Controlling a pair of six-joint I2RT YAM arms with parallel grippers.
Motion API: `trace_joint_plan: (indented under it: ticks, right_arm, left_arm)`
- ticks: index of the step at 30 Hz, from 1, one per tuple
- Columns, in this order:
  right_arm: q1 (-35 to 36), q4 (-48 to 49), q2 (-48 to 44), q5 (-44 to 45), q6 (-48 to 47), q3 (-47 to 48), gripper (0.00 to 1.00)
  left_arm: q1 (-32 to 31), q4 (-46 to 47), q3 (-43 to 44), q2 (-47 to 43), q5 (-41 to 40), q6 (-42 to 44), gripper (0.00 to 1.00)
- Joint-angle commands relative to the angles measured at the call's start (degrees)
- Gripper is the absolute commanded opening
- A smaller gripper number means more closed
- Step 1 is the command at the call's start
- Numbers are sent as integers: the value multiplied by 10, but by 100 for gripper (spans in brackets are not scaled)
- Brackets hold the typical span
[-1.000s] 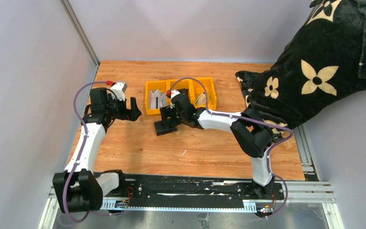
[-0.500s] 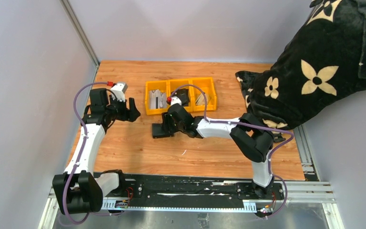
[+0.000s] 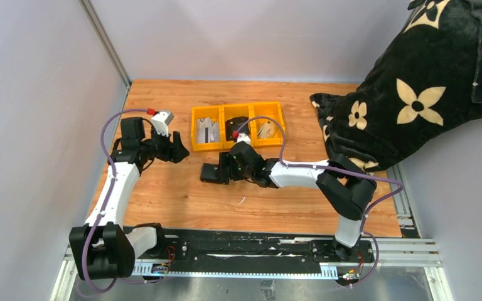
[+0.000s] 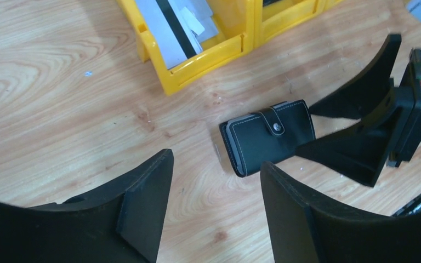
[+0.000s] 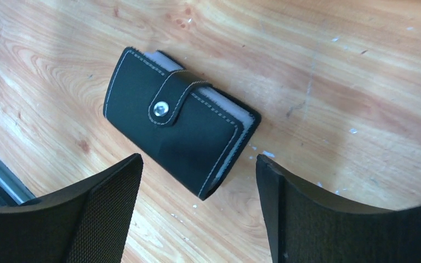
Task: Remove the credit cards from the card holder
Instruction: Open the card holder at the center of the board.
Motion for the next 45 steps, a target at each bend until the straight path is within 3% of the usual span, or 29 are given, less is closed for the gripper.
trace_joint_plan:
  ticks: [1, 9, 13, 15, 16, 26, 35, 45]
  right_arm:
    - [-27, -11, -23, -7, -26, -2, 82]
    - [-68, -94, 23, -165, -233, 98, 86]
    - [-68, -140, 55, -232, -323, 150, 88]
    - [-67, -135, 68, -252, -354, 161, 88]
    - [-66, -133, 73, -258, -371, 165, 89]
    - [-22, -128, 96, -228, -530, 164, 92]
    - [1, -158, 133, -180, -568, 185, 92]
    - [1, -121, 123, -116, -575, 153, 78]
  left_arm:
    - [-18, -21, -2, 13, 14, 36, 68]
    - [-20, -37, 18, 14, 25, 38, 75]
    - [-20, -52, 32, 13, 18, 42, 87]
    - [-20, -60, 41, 13, 15, 42, 99]
    - [-20, -65, 46, 12, 16, 43, 100]
    - [-20, -122, 83, 13, 10, 82, 100]
    - [-12, -146, 114, 15, -9, 88, 100]
    - [-11, -150, 116, 3, -2, 82, 100]
